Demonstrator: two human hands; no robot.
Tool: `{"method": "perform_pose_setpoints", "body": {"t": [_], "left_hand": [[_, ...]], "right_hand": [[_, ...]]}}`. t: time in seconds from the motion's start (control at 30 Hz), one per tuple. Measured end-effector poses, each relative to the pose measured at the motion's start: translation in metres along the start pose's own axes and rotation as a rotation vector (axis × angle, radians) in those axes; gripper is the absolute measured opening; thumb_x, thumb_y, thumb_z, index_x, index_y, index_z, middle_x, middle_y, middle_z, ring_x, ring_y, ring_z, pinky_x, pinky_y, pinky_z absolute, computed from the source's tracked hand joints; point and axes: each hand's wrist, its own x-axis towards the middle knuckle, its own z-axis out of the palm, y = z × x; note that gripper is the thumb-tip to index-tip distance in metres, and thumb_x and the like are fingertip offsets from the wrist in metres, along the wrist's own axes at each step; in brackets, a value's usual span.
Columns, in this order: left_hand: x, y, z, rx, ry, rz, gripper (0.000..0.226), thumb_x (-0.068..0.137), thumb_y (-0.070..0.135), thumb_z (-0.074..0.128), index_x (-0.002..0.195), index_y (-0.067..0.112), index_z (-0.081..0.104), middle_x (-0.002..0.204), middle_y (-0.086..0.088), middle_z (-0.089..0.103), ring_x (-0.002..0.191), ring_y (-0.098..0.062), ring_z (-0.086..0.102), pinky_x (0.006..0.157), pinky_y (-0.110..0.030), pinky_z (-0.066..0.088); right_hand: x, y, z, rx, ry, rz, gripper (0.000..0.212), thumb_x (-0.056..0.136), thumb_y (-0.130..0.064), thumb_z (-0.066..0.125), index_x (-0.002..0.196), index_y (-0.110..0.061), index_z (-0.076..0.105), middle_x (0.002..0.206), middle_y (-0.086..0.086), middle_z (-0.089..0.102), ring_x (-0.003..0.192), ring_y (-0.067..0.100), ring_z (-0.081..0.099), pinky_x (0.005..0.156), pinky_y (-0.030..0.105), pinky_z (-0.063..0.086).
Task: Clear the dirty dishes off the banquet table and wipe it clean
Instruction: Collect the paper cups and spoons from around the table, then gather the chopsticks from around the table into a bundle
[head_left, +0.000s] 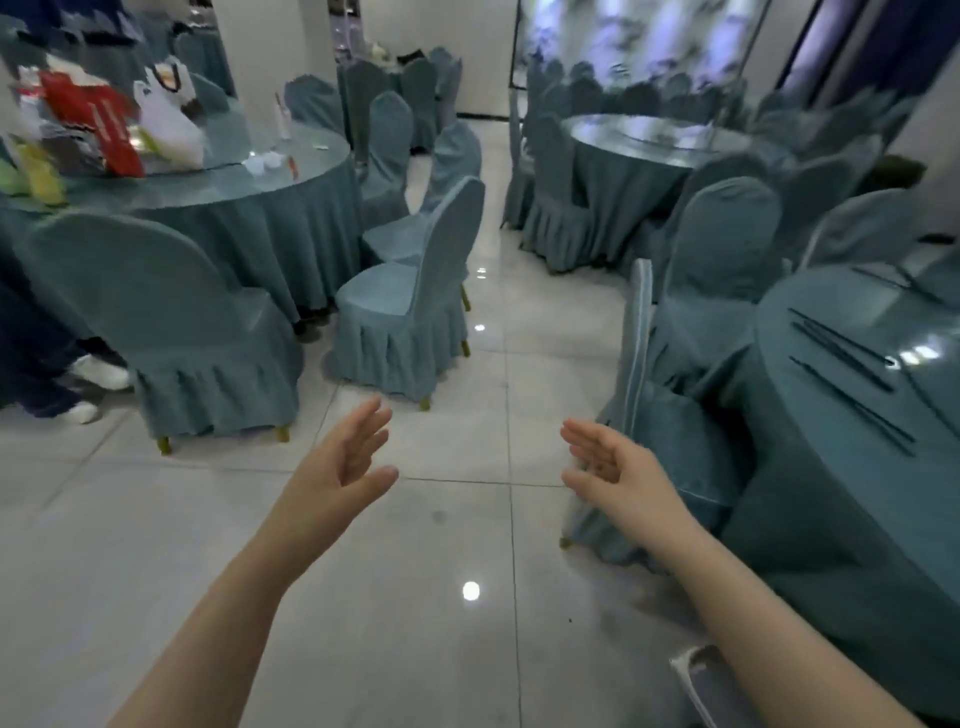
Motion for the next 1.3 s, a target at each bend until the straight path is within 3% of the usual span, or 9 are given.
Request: {"method": "perform_pose_setpoints", "body": {"t": [0.17,0.23,0.37,0.53,0.67,0.8,0.97,1.07,1.3], "left_hand": [[0.121,0.016,0.041,0.042,-0.232,0.091,0.077,0.086,0.021,0.065,0.146,0.044,0.022,0.146,0.028,0.031,0.130,0.012,0.034,0.109,-0.024,0.030],[0.167,0.021,0.063,0.051,-0.284,0.120,0.077,0.087,0.020,0.065,0.145,0.045,0.022,0.143,0.033,0.030,0.126,0.019,0.032,0.108,-0.021,0.028],[0.243,0.034,0.102,0.045,-0.363,0.154,0.076,0.087,0.016,0.064,0.145,0.044,0.022,0.145,0.031,0.031,0.129,0.015,0.032,0.111,-0.025,0.029],[0.331,0.055,0.145,0.049,-0.402,0.243,0.068,0.088,0.013,0.062,0.141,0.043,0.030,0.143,0.025,0.041,0.129,0.006,0.040,0.107,-0.025,0.034],[0.400,0.062,0.185,0.045,-0.458,0.275,0.063,0.090,0.012,0.060,0.138,0.041,0.033,0.137,0.020,0.047,0.126,0.001,0.047,0.104,-0.026,0.039],[0.474,0.057,0.211,0.022,-0.477,0.272,0.060,0.090,0.010,0.059,0.139,0.036,0.035,0.135,0.016,0.050,0.122,-0.001,0.050,0.098,-0.023,0.042],[0.587,0.046,0.222,-0.001,-0.507,0.265,0.057,0.090,0.008,0.059,0.135,0.036,0.039,0.128,0.016,0.054,0.114,0.001,0.055,0.086,-0.012,0.047],[0.665,0.050,0.225,-0.020,-0.519,0.247,0.056,0.090,0.006,0.060,0.135,0.035,0.041,0.126,0.014,0.057,0.112,-0.001,0.058,0.087,-0.016,0.047],[0.812,0.068,0.250,-0.010,-0.613,0.254,0.055,0.090,0.003,0.058,0.136,0.027,0.043,0.125,0.012,0.059,0.111,-0.005,0.059,0.089,-0.018,0.047]], "right_hand": [[0.052,0.019,-0.059,-0.032,0.218,0.042,0.049,0.087,-0.013,0.066,0.133,-0.024,0.051,0.130,-0.014,0.056,0.121,0.001,0.051,0.105,0.025,0.040],[0.076,0.032,-0.088,-0.049,0.302,0.057,0.048,0.089,-0.013,0.064,0.134,-0.019,0.051,0.131,-0.011,0.057,0.119,0.002,0.053,0.100,0.017,0.041],[0.121,0.051,-0.139,-0.041,0.435,0.082,0.043,0.089,-0.015,0.064,0.131,-0.020,0.055,0.125,-0.014,0.059,0.109,-0.009,0.054,0.083,0.001,0.042],[0.168,0.067,-0.185,-0.030,0.573,0.122,0.034,0.088,-0.015,0.064,0.119,-0.029,0.062,0.112,-0.020,0.065,0.102,-0.011,0.058,0.085,0.009,0.046],[0.203,0.083,-0.216,-0.042,0.634,0.172,0.032,0.087,-0.013,0.066,0.111,-0.035,0.061,0.107,-0.018,0.067,0.097,-0.013,0.059,0.079,0.005,0.047],[0.251,0.097,-0.237,-0.040,0.699,0.215,0.033,0.085,-0.012,0.067,0.104,-0.039,0.061,0.102,-0.016,0.070,0.094,-0.010,0.062,0.082,0.013,0.048],[0.357,0.108,-0.253,-0.040,0.715,0.227,0.036,0.083,-0.006,0.069,0.106,-0.033,0.062,0.105,-0.008,0.070,0.098,-0.001,0.064,0.090,0.020,0.048],[0.428,0.109,-0.266,-0.023,0.729,0.237,0.035,0.083,-0.005,0.068,0.111,-0.026,0.063,0.107,-0.007,0.069,0.102,0.005,0.064,0.093,0.023,0.048],[0.548,0.130,-0.304,-0.035,0.788,0.297,0.034,0.083,-0.010,0.068,0.111,-0.028,0.064,0.105,-0.014,0.069,0.099,-0.002,0.063,0.084,0.013,0.048]]}}
